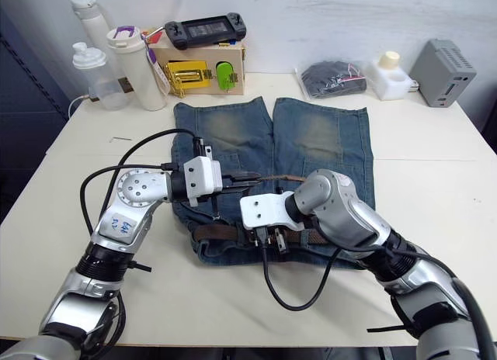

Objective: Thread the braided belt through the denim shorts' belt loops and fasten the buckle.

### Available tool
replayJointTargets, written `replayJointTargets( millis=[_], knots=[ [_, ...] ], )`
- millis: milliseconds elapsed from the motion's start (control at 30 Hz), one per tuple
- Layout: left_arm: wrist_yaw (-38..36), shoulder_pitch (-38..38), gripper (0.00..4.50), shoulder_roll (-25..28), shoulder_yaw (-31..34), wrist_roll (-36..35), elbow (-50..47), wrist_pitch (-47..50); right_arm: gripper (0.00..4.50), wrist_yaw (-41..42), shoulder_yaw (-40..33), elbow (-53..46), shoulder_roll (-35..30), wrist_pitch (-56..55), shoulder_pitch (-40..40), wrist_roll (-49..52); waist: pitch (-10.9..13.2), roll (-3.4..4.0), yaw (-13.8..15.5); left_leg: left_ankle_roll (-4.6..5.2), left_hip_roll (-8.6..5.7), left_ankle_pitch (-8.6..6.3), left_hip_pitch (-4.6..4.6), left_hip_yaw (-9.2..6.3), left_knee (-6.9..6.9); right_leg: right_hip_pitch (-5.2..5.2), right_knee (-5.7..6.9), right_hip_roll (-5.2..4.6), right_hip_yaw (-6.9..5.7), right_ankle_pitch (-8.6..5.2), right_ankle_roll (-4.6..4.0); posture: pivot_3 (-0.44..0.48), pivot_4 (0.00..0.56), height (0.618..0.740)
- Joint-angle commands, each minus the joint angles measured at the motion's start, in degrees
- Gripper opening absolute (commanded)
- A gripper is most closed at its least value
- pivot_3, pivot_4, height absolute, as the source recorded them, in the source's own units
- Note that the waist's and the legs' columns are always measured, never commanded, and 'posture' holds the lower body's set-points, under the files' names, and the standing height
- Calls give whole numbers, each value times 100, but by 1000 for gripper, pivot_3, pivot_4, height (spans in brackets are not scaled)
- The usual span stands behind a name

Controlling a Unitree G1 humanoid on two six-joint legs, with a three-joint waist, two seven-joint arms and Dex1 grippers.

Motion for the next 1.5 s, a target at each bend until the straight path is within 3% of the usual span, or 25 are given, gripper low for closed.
replayJointTargets(
  millis=[33,533,833,1200,1500],
  knots=[
    [-49,-331,0,-125,-21,-37,47,-243,80,255,1108,254,-99,162,628,-269,-8,-6,37,0,-1,0,0,0,1,1,0,0,0,0,0,0,150,645],
    [-965,-2170,0,-809,-570,57,1780,-1225,80,352,1725,696,319,-103,757,-807,-138,-31,55,-1,3,-1,7,-1,-1,11,-8,2,-3,0,0,0,150,645],
    [-1483,-3121,0,-1514,-668,137,3306,-2238,80,573,1650,743,413,-214,974,-1081,-153,-21,70,2,2,-7,88,-12,-14,106,-45,4,-16,-1,-1,0,150,645],
    [-1223,-3923,0,-2601,-580,256,4049,-2574,80,687,1636,634,505,-161,1134,-1212,-178,2,92,4,-4,-7,99,-41,-14,139,-71,6,-38,0,1,0,150,645],
    [-1039,-3932,0,-2782,-385,230,4086,-2471,80,761,1571,595,538,-189,1245,-1313,-183,11,201,17,-14,-9,196,-63,-85,220,-152,10,-52,15,14,0,150,645]
  ],
)
